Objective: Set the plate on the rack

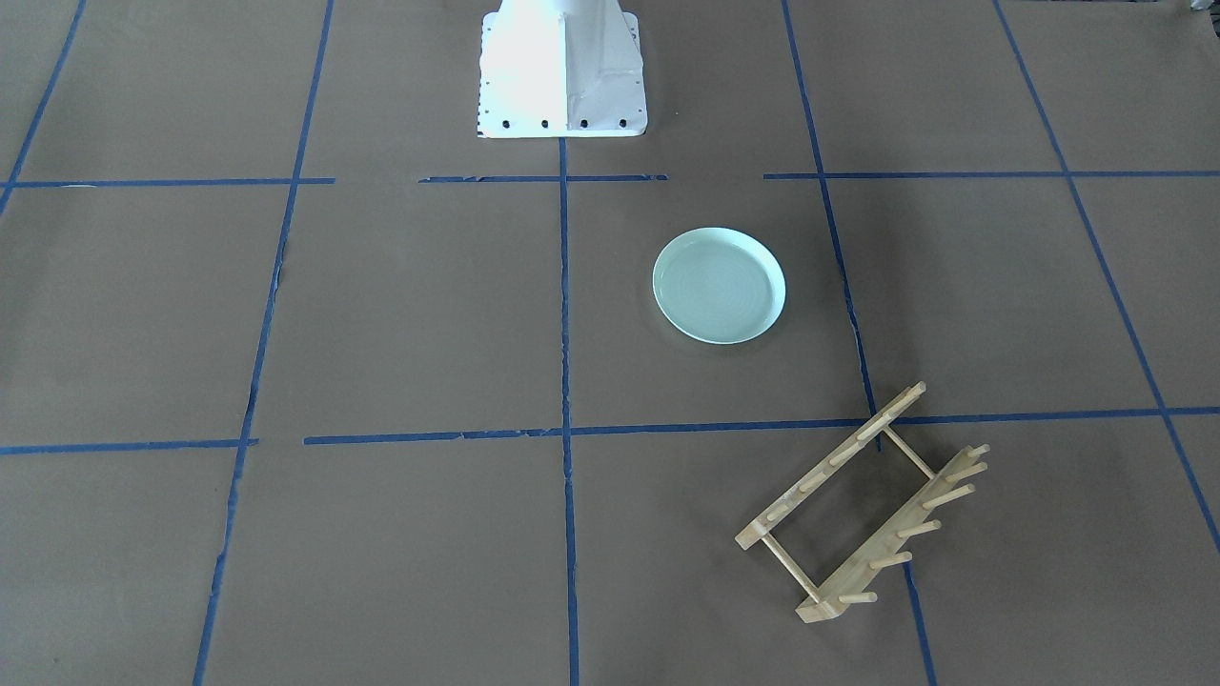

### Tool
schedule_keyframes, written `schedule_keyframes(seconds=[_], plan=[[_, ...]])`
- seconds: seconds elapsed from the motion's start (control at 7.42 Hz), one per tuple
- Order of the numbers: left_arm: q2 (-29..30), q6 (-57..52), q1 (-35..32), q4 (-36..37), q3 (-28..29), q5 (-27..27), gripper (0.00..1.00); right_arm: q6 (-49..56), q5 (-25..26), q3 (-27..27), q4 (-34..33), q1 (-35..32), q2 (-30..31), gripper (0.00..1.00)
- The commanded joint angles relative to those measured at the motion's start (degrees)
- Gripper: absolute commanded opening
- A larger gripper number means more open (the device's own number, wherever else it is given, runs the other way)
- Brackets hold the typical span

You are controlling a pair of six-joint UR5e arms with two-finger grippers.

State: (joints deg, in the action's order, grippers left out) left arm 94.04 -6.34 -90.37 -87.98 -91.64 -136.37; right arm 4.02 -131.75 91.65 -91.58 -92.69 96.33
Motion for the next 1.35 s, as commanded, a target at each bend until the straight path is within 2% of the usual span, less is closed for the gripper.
schedule_keyframes(seconds=[0.0,0.27,0.54,0.81,0.94,1.21], plan=[[1.85,6.37,0.1,1.49,-7.46,0.14,1.0,0.02,0.0,0.02,0.0,0.05,0.0,1.0],[4.47,12.81,3.6,12.43,-19.92,0.14,1.0,0.02,0.0,0.02,0.0,-0.03,0.0,1.0],[9.3,29.47,11.31,14.77,-27.07,0.4,1.0,0.02,0.0,0.02,0.0,-0.04,0.0,1.0],[17.54,44.94,20.79,14.77,-28.15,1.19,1.0,0.02,0.0,0.02,0.0,-0.03,0.0,1.0],[21.33,51.54,26.15,14.68,-28.15,6.5,1.0,0.02,0.0,-0.06,0.0,-0.04,0.0,1.0],[24.96,60.45,36.97,14.51,-27.54,15.65,1.0,-0.07,0.0,0.02,0.0,-0.04,0.0,1.0]])
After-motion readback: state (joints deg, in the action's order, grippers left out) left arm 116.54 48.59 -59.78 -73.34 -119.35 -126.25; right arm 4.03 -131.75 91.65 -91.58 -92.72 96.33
